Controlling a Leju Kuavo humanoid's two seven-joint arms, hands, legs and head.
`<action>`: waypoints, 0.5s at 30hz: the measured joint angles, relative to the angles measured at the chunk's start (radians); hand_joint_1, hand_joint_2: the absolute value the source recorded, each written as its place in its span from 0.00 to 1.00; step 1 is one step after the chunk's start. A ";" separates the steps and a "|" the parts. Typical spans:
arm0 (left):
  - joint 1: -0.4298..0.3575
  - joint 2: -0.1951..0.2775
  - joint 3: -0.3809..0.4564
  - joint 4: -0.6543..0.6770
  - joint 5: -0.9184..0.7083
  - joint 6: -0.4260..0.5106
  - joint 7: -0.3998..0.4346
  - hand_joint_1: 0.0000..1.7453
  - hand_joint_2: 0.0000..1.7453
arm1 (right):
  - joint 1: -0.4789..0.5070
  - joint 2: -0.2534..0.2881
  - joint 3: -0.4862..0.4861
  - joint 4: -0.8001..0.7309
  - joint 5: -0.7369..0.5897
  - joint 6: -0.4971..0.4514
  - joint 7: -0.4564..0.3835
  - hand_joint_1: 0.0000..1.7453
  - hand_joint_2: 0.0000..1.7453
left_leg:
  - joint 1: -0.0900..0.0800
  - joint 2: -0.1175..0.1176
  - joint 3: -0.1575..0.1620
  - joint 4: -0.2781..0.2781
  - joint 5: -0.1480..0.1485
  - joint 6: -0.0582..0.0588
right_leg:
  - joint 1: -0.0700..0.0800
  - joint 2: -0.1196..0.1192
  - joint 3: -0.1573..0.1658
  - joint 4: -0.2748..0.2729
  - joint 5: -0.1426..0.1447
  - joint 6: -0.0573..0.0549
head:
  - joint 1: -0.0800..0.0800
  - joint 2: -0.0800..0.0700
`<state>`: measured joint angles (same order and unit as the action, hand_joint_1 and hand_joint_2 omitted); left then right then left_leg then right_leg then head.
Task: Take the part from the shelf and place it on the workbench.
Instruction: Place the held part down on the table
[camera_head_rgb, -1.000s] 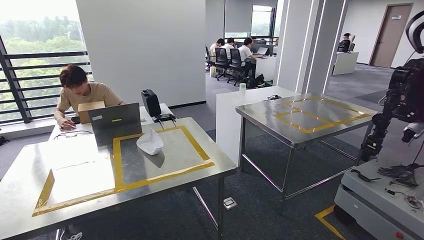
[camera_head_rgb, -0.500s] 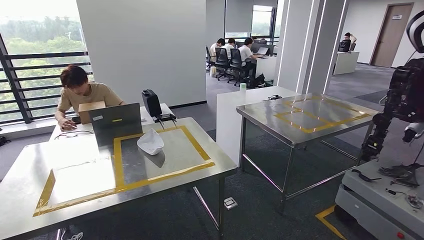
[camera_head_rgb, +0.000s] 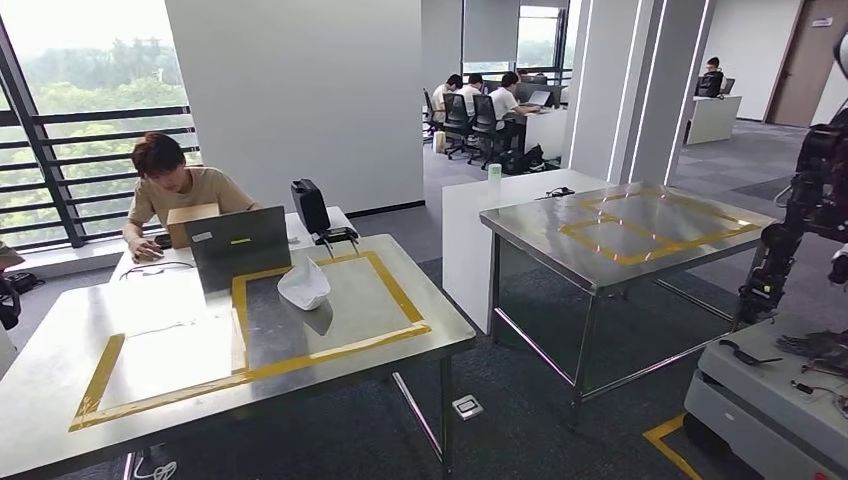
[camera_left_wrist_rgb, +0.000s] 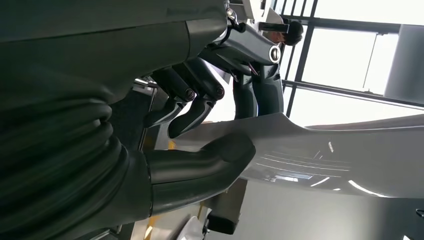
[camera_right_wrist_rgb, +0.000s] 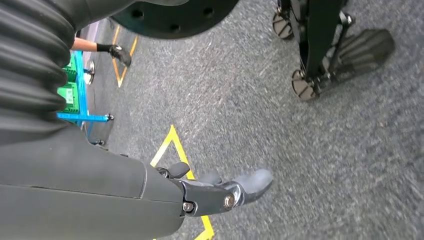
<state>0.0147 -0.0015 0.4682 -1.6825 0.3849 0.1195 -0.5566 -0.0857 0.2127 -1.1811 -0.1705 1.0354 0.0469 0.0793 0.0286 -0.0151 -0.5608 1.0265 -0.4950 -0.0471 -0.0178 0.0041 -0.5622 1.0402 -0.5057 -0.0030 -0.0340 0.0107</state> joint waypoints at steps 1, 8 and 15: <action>-0.001 0.000 0.000 0.000 0.000 0.000 0.000 1.00 1.00 | 0.000 0.000 0.000 0.000 0.000 0.000 -0.002 0.00 1.00 | 0.002 0.002 -0.002 0.009 -0.006 -0.005 | -0.001 -0.001 0.004 -0.003 0.000 -0.008 | 0.000 0.000; -0.003 -0.002 -0.001 0.011 0.000 -0.002 0.000 1.00 1.00 | 0.003 0.000 -0.001 0.000 0.002 0.003 -0.014 0.00 1.00 | -0.003 0.010 -0.149 0.244 -0.050 -0.001 | 0.007 -0.006 0.041 -0.007 -0.027 -0.032 | -0.001 0.000; -0.002 -0.002 -0.001 0.004 0.004 0.004 -0.004 1.00 1.00 | 0.003 -0.007 0.003 0.000 0.016 0.027 -0.049 0.00 1.00 | -0.020 0.015 -0.050 0.013 0.039 0.040 | 0.013 -0.008 0.076 -0.009 -0.057 0.001 | 0.002 0.001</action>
<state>0.0131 -0.0032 0.4673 -1.6790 0.3886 0.1232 -0.5607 -0.0831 0.2052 -1.1780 -0.1706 1.0511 0.0737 0.0301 0.0087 -0.0002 -0.6109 1.0399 -0.4562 -0.0068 -0.0046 -0.0038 -0.4860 1.0310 -0.5631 -0.0015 -0.0323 0.0117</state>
